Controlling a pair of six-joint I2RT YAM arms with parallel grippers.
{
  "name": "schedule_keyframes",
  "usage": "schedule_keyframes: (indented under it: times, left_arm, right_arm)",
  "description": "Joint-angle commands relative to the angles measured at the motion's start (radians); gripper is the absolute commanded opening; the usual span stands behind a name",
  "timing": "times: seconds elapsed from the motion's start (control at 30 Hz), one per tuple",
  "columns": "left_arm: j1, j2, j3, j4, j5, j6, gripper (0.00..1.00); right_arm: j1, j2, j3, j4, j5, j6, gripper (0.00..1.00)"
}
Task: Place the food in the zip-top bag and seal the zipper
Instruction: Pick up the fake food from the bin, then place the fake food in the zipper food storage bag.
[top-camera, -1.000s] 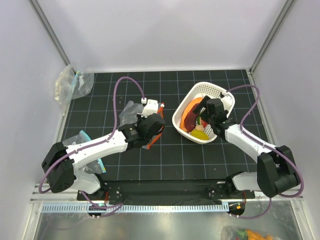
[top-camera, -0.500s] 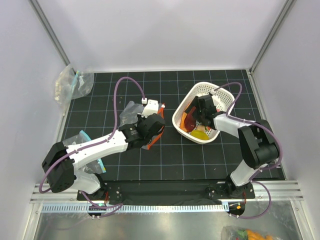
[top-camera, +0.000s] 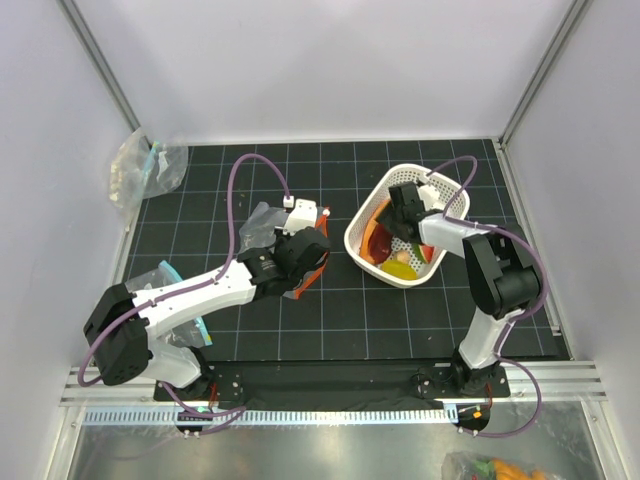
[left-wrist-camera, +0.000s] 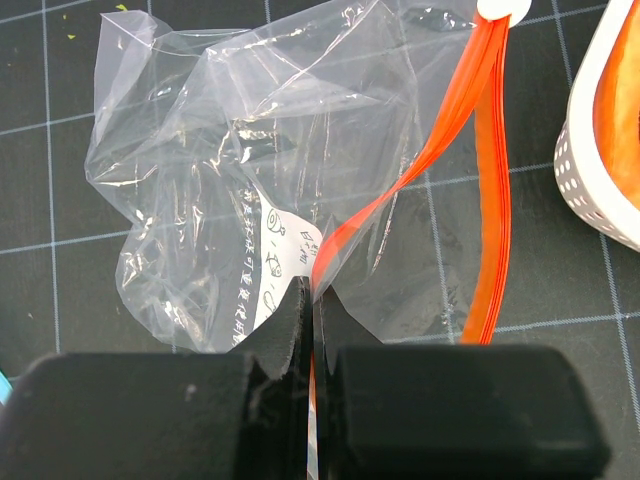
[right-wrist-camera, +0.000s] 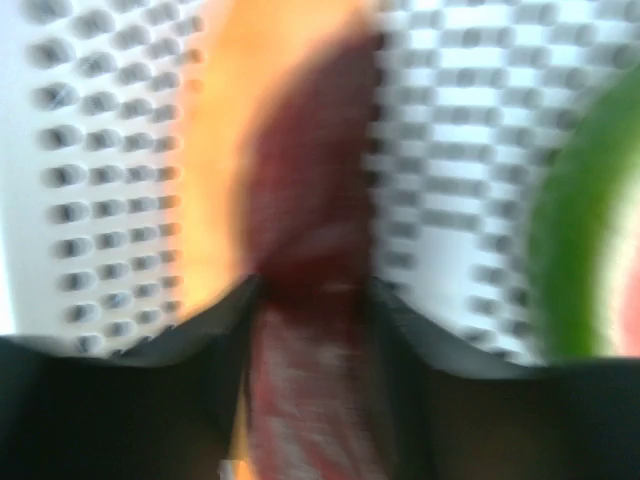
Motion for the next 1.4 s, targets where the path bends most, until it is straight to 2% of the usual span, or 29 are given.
schedule_keyframes:
  times: [0.0,0.03,0.07,0.1,0.37,0.5,0.87,1.03,1.13,1.17,1.37]
  left_arm:
    - [0.000,-0.007,0.019,0.025,-0.007,0.000,0.00]
    - [0.000,-0.009,0.019,0.025,-0.007,0.000,0.00]
    - [0.000,-0.010,0.019,0.025,-0.007,0.000,0.00]
    - [0.000,-0.010,0.017,0.025,-0.007,0.000,0.00]
    - [0.000,-0.010,0.019,0.025,-0.006,0.000,0.00]
    - [0.000,-0.012,0.017,0.025,-0.007,-0.001,0.00]
    - [0.000,-0.017,0.017,0.025,-0.001,-0.003,0.00]
    - [0.000,-0.061,0.005,0.028,0.026,-0.009,0.00]
    - [0.000,-0.082,-0.007,0.039,0.017,-0.006,0.00]
    - [0.000,-0.083,-0.012,0.043,0.011,-0.004,0.00]
    - [0.000,-0.066,-0.004,0.042,-0.001,-0.004,0.00]
  right_arm:
    - [-0.005,-0.059,-0.076,0.041,-0.037,-0.032,0.40]
    - [-0.005,-0.090,-0.144,0.163,-0.089,-0.034,0.29]
    - [-0.005,-0.116,-0.172,0.200,-0.102,-0.028,0.24]
    - [-0.005,-0.144,-0.192,0.231,-0.117,-0.034,0.15]
    - [-0.005,-0.349,-0.327,0.383,-0.111,-0.075,0.07]
    - [-0.005,-0.466,-0.423,0.533,-0.122,-0.095,0.05]
    - [-0.005,-0.619,-0.485,0.581,-0.178,-0.132,0.03]
    - [-0.005,-0.687,-0.477,0.589,-0.301,-0.196,0.02]
    - [-0.005,-0.692,-0.370,0.424,-0.364,-0.253,0.01]
    - [-0.005,-0.684,-0.339,0.349,-0.445,-0.270,0.01]
    - [-0.002,-0.620,-0.186,0.166,-0.741,-0.307,0.01]
